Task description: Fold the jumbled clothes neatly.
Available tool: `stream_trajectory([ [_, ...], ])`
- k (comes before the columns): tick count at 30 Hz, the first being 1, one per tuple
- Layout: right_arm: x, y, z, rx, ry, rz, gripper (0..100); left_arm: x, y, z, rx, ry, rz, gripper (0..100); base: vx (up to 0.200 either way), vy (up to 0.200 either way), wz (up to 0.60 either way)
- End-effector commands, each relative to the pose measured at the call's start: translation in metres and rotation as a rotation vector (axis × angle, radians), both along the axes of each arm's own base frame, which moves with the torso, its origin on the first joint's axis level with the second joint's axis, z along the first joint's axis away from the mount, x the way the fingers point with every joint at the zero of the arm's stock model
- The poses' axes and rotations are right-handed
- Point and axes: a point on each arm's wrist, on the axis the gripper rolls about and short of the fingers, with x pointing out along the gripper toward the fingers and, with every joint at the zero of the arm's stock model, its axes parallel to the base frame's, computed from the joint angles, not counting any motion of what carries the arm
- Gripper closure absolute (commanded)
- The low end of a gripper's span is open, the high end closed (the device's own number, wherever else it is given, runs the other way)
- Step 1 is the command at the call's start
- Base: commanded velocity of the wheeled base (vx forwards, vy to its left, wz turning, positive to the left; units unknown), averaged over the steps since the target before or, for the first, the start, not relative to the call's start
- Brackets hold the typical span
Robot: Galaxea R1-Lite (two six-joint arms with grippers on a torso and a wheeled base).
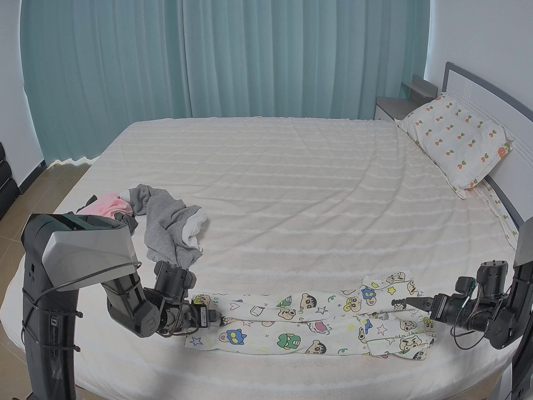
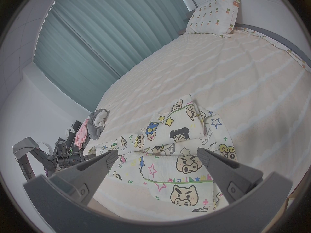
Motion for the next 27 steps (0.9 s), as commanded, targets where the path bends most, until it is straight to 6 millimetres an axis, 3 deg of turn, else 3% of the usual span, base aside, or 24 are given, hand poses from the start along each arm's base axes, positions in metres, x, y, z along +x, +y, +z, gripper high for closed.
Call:
stream_trajectory([
  [1,-0.004,0.000,-0.003,-0.011,0.026,-0.012,0,0.005,-0.008,0.001,-0.010,-0.018,-0.012,100,0.000,0.000,0.00],
  [12,-0.002,-0.001,-0.005,-0.016,0.024,-0.033,0,-0.009,-0.008,-0.003,0.007,0.020,-0.023,100,0.000,0.000,0.00],
  [19,-0.002,-0.001,-0.006,-0.017,0.027,-0.032,0,-0.008,0.015,0.018,-0.009,-0.015,0.042,100,0.000,0.000,0.00],
  [27,-0.002,-0.001,-0.005,-0.016,0.024,-0.033,0,-0.011,0.041,0.030,-0.020,-0.022,0.110,100,0.000,0.000,0.00],
])
